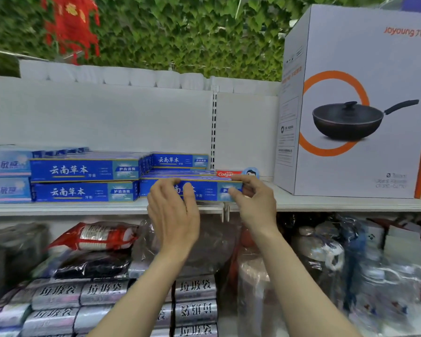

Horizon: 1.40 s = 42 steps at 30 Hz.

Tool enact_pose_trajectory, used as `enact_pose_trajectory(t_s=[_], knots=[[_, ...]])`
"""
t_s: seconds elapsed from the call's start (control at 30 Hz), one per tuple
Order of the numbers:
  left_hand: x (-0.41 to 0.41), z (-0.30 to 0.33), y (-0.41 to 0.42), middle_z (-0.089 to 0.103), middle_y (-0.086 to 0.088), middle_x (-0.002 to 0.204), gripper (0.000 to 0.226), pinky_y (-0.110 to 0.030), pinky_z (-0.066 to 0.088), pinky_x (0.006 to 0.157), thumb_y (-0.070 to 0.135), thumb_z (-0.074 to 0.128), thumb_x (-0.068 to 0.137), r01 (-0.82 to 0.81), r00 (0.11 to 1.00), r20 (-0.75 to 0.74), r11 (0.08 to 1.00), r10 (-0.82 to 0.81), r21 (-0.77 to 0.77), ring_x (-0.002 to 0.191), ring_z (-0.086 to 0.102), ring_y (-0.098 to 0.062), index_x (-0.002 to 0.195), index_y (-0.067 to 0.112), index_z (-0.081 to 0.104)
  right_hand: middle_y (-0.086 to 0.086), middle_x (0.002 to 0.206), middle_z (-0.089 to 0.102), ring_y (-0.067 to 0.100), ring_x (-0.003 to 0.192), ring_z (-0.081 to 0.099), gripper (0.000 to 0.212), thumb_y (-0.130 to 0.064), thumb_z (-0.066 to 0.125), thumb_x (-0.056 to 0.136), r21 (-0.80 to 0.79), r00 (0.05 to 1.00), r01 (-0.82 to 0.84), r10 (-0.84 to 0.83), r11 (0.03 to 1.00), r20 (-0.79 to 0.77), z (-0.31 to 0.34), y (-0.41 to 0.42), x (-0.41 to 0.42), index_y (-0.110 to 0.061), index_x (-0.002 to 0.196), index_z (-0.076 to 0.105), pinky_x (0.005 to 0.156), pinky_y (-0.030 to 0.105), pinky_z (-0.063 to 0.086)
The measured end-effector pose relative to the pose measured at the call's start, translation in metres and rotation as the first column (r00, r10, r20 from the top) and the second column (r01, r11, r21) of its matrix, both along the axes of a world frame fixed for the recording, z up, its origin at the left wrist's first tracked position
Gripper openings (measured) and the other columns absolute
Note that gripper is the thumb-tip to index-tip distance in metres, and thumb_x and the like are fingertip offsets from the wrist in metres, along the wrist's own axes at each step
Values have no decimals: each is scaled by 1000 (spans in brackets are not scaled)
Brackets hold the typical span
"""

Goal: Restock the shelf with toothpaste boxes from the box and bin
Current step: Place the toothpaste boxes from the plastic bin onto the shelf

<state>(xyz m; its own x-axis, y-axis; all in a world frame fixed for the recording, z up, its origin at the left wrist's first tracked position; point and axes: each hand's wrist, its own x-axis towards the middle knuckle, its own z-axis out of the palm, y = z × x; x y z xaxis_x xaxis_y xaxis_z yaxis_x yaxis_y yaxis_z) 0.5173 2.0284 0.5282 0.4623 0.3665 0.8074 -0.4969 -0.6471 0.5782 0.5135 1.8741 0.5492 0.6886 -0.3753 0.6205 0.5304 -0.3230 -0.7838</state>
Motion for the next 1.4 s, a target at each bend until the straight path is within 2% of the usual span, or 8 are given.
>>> enact_pose_trajectory(t_s=[0.17, 0.3, 0.37, 0.57, 0.77, 1.03, 1.3, 1.4], knots=[[6, -10, 27, 57, -12, 112, 57, -46, 40, 89, 55, 25, 96, -74, 989, -121, 990, 88, 117, 103, 48, -33, 109, 11, 59, -13, 124, 65, 9, 114, 58, 32, -24, 67, 93, -254, 989, 134, -146, 958, -30, 1, 23, 13, -34, 124, 67, 91, 28, 47], [5, -13, 32, 58, -10, 111, 56, -47, 43, 87, 55, 27, 98, -70, 990, -113, 987, 87, 147, 102, 50, -32, 107, 12, 62, -17, 104, 66, 4, 103, 41, 29, -22, 59, 97, -191, 942, 317, -284, 929, 181, -11, 36, 4, -32, 124, 67, 85, 20, 34], [6, -12, 32, 57, -8, 111, 57, -47, 44, 87, 56, 26, 98, -81, 988, -121, 984, 101, 161, 102, 50, -30, 107, 13, 61, -18, 96, 61, 4, 102, 40, 30, -26, 54, 100, -204, 958, 274, -248, 940, 143, -13, 41, 3, -34, 127, 64, 90, 26, 37], [13, -6, 32, 58, -12, 109, 61, -47, 45, 87, 56, 23, 98, -137, 969, -174, 969, 175, 207, 99, 51, -33, 103, 10, 63, 1, 114, 70, 24, 105, 59, 38, -35, 37, 106, -472, 967, 231, -255, 851, 15, -8, 42, 8, -27, 140, 50, 91, 37, 38], [15, 0, 33, 57, -13, 109, 65, -46, 45, 85, 58, 20, 98, -127, 973, -163, 969, 163, 210, 98, 48, -31, 107, 10, 63, -3, 130, 64, 20, 117, 56, 43, -43, 33, 102, -418, 976, 194, -217, 887, -8, -4, 39, 14, -28, 137, 54, 97, 37, 40], [21, 0, 36, 46, -16, 142, 68, -44, 35, 105, 60, 17, 96, -174, 971, -138, 972, 196, 155, 130, 37, -33, 122, 15, 62, -6, 137, 53, 14, 123, 51, 37, -43, 32, 106, -541, 971, 158, -230, 826, -67, 4, 41, 24, -29, 127, 59, 96, 36, 40], [34, 8, 49, 60, -5, 127, 85, -36, 28, 97, 60, -11, 96, -247, 932, -171, 907, 318, 341, 121, 43, -28, 120, 21, 60, -5, 138, 52, 14, 122, 48, 38, -42, 29, 108, -562, 960, 181, -269, 807, -77, 6, 43, 25, -27, 123, 60, 94, 35, 36], [33, 25, 47, 69, -7, 119, 84, -41, 32, 110, 60, -1, 97, -201, 950, -163, 919, 267, 339, 131, 43, -32, 119, 16, 68, -3, 144, 51, 16, 132, 43, 40, -44, 27, 107, -550, 967, 163, -242, 819, -74, 13, 42, 31, -29, 126, 60, 105, 40, 38]])
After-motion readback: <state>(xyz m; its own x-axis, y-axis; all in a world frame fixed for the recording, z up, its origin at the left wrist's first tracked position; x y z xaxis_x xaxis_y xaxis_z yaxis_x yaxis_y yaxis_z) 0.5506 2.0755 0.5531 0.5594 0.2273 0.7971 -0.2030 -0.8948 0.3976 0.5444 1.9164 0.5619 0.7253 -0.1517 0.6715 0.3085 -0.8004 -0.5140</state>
